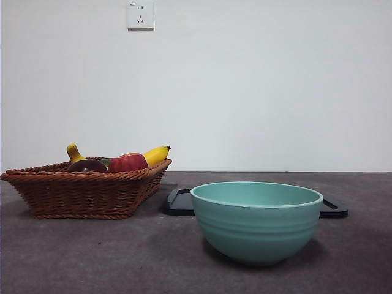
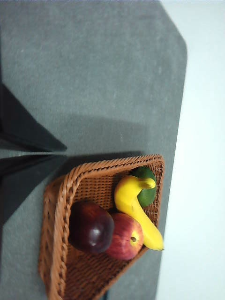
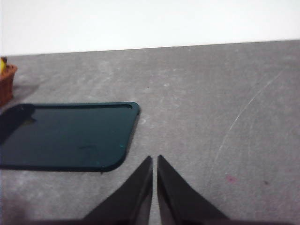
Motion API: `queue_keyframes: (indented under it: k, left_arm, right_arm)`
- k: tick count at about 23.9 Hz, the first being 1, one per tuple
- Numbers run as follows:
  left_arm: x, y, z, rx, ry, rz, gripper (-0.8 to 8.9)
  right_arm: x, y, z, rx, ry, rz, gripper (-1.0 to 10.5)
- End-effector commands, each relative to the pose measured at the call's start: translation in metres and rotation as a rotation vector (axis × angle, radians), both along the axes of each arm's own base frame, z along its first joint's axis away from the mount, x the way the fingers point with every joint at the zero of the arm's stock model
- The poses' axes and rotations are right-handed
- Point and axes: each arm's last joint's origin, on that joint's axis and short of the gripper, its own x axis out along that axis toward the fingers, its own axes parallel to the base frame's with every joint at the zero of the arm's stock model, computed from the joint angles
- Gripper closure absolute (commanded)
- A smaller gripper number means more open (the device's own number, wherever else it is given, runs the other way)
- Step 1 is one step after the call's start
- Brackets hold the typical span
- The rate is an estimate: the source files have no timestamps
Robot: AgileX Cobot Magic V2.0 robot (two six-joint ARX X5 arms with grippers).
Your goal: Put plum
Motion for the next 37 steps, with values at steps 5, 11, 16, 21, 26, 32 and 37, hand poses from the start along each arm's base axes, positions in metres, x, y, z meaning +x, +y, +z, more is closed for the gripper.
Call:
queue_keyframes:
  k: [5, 11, 16, 21, 26, 32, 37]
  left_arm:
    - [-0.001, 0.000, 0.001, -0.186, 0.018, 0.029, 8.06]
    - [-0.008, 0.000, 0.028, -0.228, -0.013, 0.032, 8.05]
    - [-0.017, 0.000, 0.061, -0.246, -0.032, 0.031, 8.05]
    - [-0.027, 0.001, 0.097, -0.222, -0.001, 0.030, 8.05]
    - [-0.031, -0.003, 0.129, -0.168, 0.069, -0.098, 8.05]
    - [-0.030, -0.008, 0.152, -0.121, 0.193, -0.297, 8.05]
    - [-0.028, -0.013, 0.164, -0.118, 0.283, -0.465, 8.05]
  right_arm:
    - [-0.001, 0.001, 0.005, 0.123, -0.001, 0.010, 9.4]
    - [-0.007, 0.001, 0.034, 0.155, -0.079, 0.012, 9.4]
    - [-0.016, 0.001, 0.066, 0.164, -0.111, 0.015, 9.4]
    - [-0.026, 0.002, 0.100, 0.162, -0.069, 0.050, 9.4]
    - [-0.031, 0.004, 0.133, 0.134, 0.029, 0.133, 9.4]
    - [-0.028, 0.008, 0.161, 0.082, 0.224, 0.286, 9.4]
    - [-0.024, 0.012, 0.175, 0.060, 0.372, 0.415, 9.4]
